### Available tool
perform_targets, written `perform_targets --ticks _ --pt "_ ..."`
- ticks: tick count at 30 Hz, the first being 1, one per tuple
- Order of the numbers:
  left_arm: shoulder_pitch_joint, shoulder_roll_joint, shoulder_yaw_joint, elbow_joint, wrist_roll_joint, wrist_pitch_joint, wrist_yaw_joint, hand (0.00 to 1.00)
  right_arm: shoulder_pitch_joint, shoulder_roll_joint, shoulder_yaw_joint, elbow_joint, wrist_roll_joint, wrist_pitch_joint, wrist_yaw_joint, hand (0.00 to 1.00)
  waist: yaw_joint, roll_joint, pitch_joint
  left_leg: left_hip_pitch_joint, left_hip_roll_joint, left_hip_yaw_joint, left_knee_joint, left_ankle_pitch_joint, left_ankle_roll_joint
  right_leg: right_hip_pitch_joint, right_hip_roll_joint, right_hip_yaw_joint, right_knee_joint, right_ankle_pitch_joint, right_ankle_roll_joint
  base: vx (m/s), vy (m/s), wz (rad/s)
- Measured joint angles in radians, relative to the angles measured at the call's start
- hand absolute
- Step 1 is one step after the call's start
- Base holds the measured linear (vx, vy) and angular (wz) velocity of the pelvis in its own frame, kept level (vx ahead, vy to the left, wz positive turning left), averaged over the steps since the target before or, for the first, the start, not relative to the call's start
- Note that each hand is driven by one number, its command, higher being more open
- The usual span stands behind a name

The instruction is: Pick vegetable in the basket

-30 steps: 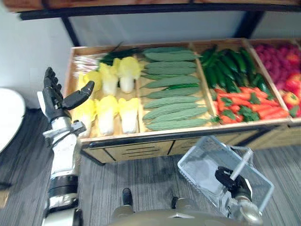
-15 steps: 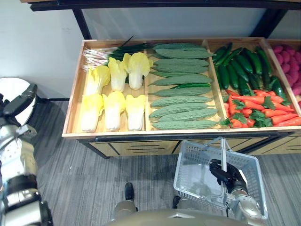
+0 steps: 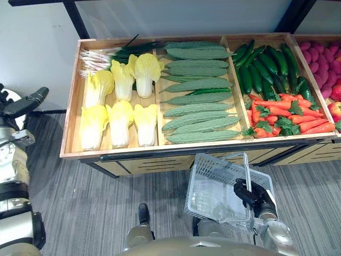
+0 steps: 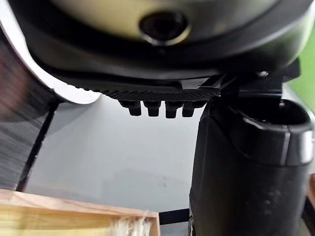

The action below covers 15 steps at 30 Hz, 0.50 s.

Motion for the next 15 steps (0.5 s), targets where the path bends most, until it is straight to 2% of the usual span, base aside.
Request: perform_targets --ticks 8,10,13,15 --pt "-0.005 -0.063 -0.072 0.059 0.006 -0.001 0.008 1.0 -0.028 -0.001 0.025 -0.019 0.0 -0.003 -0.001 0.0 -0.014 -0.008 0.033 -0.003 0.002 0.017 0.0 0.005 0.0 -0.016 0.002 0.018 0.003 0.005 0.004 -0.01 -0.002 -0.05" --pt "-0.007 -0.102 -0.09 0.099 0.029 0.0 0.012 1.0 -0.046 -0.001 0.04 -0.02 0.0 -0.01 -0.001 0.0 -0.027 -0.009 0.037 0.001 0.004 0.029 0.0 0.003 -0.002 -0.019 0.005 0.031 0.001 0.008 0.005 0.0 -0.009 -0.2" --pt "-0.019 -0.164 -0.124 0.118 0.071 -0.002 0.012 1.0 -0.046 -0.002 0.059 -0.043 0.0 -0.01 -0.001 0.0 -0.027 -0.011 0.05 0.003 0.008 0.051 0.0 0.002 -0.003 -0.03 0.013 0.057 -0.001 0.019 0.005 0.01 -0.009 -0.23" --pt "-0.027 -0.174 -0.129 0.12 0.084 0.002 0.007 1.0 -0.046 -0.002 0.061 -0.058 0.0 -0.01 -0.001 0.0 -0.03 -0.008 0.059 0.004 0.01 0.055 0.0 0.003 -0.003 -0.03 0.015 0.06 -0.003 0.026 0.005 0.0 -0.007 -0.16"
